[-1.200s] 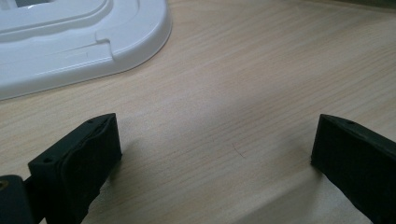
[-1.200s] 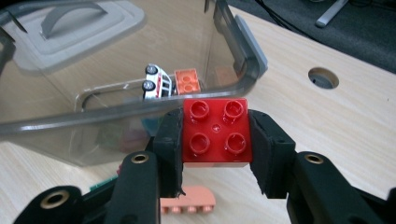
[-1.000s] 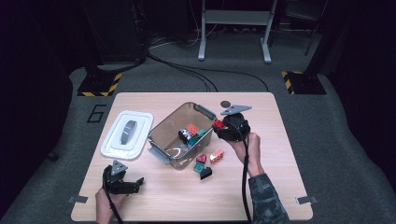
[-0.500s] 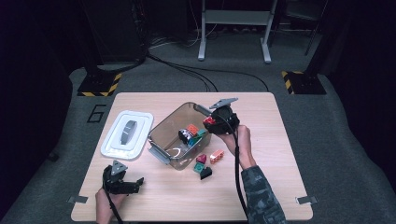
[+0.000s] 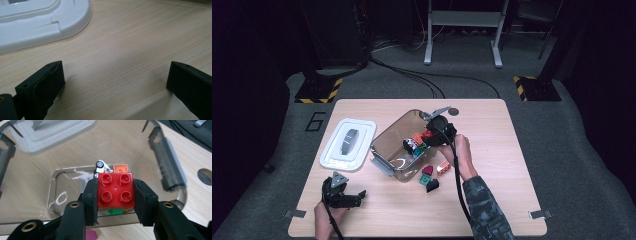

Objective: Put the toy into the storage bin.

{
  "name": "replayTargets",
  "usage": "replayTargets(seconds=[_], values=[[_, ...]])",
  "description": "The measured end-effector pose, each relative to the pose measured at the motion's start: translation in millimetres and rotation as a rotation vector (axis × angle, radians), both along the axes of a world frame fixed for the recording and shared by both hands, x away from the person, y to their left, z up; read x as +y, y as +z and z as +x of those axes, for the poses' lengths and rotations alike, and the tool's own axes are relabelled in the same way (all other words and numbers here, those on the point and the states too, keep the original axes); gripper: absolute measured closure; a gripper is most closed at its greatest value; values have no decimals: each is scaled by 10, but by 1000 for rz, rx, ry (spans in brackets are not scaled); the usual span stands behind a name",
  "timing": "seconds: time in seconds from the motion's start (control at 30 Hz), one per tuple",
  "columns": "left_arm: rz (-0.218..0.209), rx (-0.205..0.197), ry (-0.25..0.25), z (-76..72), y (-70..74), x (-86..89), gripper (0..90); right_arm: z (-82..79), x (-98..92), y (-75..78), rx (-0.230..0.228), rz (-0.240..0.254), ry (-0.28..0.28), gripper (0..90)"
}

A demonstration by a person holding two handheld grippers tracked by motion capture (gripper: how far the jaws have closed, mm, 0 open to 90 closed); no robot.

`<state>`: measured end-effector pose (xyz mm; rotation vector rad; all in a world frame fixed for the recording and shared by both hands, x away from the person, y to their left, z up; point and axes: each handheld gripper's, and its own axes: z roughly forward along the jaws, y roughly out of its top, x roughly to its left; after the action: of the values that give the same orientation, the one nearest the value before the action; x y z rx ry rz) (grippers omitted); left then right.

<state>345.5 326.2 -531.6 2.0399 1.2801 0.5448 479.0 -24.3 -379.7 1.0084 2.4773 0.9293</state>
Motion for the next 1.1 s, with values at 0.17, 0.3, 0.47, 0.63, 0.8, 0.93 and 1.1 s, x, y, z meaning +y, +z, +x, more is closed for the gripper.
replayTargets(seconds=[0.17, 0.3, 0.47, 0.63, 0.8, 0.93, 1.1], values=[[-1, 0, 0, 0, 0, 0, 12, -11, 15, -27, 12, -25, 18, 582], [-1, 0, 1, 0, 0, 0, 12, -28, 17, -36, 20, -27, 27, 579], [0, 1, 0, 0, 1, 0, 12, -62, 33, -30, 20, -36, 25, 442], [0, 1, 1, -1, 1, -1, 12, -156, -29, 21, -8, -8, 3, 282], [0, 1, 2, -2, 1, -1, 12, -287, -149, 54, -41, 36, -25, 166], [-1, 2, 2, -2, 1, -1, 12, -375, -274, 18, -47, 56, -47, 144], [0, 2, 1, -1, 1, -1, 12, -441, -438, -126, -41, 70, -91, 115]])
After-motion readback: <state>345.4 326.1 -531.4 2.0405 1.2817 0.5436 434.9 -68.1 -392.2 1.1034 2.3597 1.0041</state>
